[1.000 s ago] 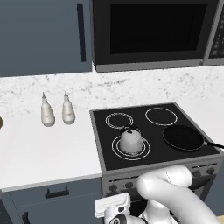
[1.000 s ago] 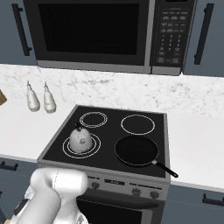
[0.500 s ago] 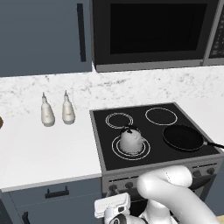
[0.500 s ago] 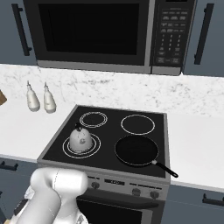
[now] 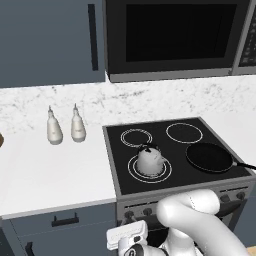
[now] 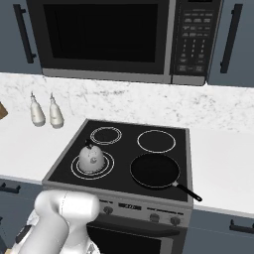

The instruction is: Pick the kettle from the counter and place it on a stove burner. Then turn the burner on.

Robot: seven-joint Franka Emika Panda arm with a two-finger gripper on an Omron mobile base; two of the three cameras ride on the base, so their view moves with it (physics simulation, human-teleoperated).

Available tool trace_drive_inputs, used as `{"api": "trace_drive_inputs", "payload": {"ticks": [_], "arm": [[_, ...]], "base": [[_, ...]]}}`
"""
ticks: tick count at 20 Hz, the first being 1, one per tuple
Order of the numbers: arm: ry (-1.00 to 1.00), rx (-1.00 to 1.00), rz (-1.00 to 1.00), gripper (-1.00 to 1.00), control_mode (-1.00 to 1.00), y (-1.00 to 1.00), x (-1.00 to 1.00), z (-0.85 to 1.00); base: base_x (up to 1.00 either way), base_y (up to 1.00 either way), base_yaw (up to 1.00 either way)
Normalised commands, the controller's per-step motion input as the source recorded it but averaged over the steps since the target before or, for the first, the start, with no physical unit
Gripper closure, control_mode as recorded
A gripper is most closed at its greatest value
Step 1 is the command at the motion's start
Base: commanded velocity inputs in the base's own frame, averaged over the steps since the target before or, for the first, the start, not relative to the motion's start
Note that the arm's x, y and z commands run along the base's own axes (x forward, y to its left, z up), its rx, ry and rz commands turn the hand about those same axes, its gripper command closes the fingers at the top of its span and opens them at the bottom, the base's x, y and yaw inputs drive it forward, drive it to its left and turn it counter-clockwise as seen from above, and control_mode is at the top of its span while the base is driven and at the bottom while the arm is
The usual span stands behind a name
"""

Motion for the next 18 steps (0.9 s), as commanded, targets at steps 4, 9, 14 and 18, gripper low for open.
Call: {"api": "trace_drive_inputs", "payload": {"ticks": [4, 9, 14, 18], "arm": [[0.08, 0.0, 0.11, 1.0, -1.0, -0.12, 0.21, 0.03], [0.08, 0.0, 0.18, 1.0, -1.0, -0.23, 0.29, 0.22], [0.11, 0.0, 0.22, 1.0, -1.0, -0.29, 0.45, 0.43], [0.14, -0.03, 0.22, 1.0, -1.0, -0.21, 0.62, 0.58]], "base": [[0.0, 0.0, 0.0], [0.0, 0.0, 0.0], [0.0, 0.0, 0.0], [0.0, 0.0, 0.0]]}}
